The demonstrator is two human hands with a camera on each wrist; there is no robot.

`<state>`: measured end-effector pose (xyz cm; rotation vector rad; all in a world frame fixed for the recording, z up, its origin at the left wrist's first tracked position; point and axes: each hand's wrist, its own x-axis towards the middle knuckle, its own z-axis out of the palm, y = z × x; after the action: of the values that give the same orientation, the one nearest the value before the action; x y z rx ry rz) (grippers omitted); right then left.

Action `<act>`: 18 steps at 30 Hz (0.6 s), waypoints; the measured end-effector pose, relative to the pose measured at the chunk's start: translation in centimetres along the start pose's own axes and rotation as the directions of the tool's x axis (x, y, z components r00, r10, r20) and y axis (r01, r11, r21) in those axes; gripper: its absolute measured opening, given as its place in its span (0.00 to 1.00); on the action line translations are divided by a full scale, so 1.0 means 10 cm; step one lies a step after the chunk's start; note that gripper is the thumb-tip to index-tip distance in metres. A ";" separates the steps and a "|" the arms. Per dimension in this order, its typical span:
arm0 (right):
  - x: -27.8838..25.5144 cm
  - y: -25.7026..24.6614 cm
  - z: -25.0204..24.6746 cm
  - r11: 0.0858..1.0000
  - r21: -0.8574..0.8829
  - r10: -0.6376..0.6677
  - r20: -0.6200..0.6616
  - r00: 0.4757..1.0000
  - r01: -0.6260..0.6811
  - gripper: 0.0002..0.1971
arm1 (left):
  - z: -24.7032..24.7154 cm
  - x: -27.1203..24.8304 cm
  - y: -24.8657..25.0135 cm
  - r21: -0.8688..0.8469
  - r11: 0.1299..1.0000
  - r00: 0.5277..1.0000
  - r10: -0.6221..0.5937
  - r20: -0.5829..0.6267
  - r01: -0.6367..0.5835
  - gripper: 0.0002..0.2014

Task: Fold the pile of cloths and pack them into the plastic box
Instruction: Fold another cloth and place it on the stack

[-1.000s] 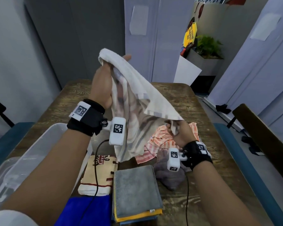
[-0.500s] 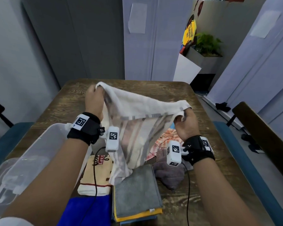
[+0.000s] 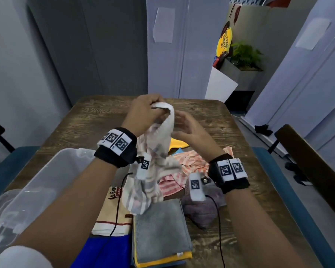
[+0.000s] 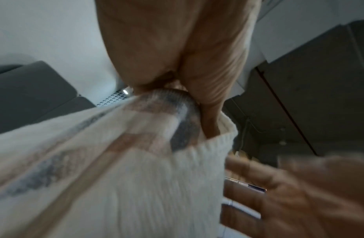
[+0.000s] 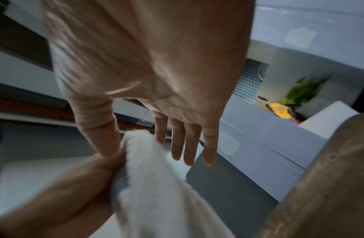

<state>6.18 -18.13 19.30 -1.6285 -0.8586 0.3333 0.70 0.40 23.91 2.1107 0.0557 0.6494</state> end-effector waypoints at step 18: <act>0.11 -0.39 -0.15 0.976 -0.215 -0.175 -0.638 0.750 0.045 0.10 | 0.18 -0.26 -0.94 0.286 0.953 0.994 -0.111 0.019 0.101 0.14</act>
<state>6.55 -18.33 23.65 -1.6888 -0.4400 -0.4136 1.12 3.89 14.67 2.3765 0.2552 0.5665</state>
